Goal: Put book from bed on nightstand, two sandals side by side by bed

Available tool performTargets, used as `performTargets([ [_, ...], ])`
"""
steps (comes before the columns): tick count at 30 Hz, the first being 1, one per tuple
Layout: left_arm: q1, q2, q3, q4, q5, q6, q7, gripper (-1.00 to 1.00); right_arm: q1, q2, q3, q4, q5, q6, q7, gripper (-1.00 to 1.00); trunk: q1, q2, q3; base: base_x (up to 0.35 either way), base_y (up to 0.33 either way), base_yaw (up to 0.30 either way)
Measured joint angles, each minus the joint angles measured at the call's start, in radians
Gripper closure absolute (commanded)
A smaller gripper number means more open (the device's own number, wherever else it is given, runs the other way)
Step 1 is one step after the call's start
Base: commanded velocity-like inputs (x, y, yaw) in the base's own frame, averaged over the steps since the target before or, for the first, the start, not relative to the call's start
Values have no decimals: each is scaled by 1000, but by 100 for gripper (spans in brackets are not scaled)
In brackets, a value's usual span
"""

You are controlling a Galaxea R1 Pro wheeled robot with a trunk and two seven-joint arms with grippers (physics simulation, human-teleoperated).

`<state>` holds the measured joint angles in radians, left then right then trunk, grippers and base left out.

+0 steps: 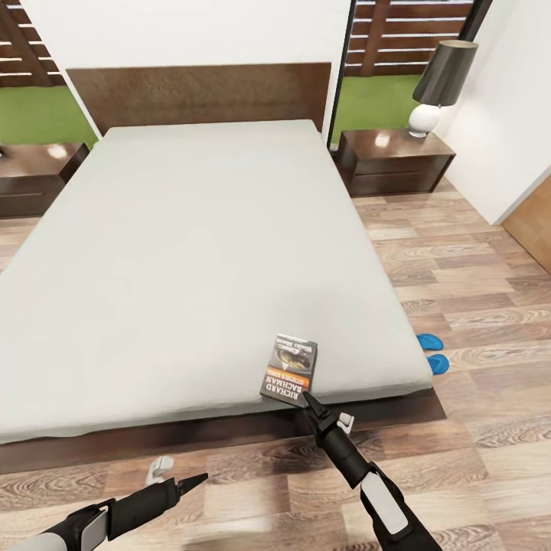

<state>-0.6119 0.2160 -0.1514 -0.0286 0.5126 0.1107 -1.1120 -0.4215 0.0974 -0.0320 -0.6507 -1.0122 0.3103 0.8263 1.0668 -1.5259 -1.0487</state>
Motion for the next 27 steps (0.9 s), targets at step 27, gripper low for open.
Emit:
performTargets([
  [27,0,0,0,0,0,0,0,-100,0,0,-1,0,0,0,0,-100,77,-140,-63,0,0,0],
])
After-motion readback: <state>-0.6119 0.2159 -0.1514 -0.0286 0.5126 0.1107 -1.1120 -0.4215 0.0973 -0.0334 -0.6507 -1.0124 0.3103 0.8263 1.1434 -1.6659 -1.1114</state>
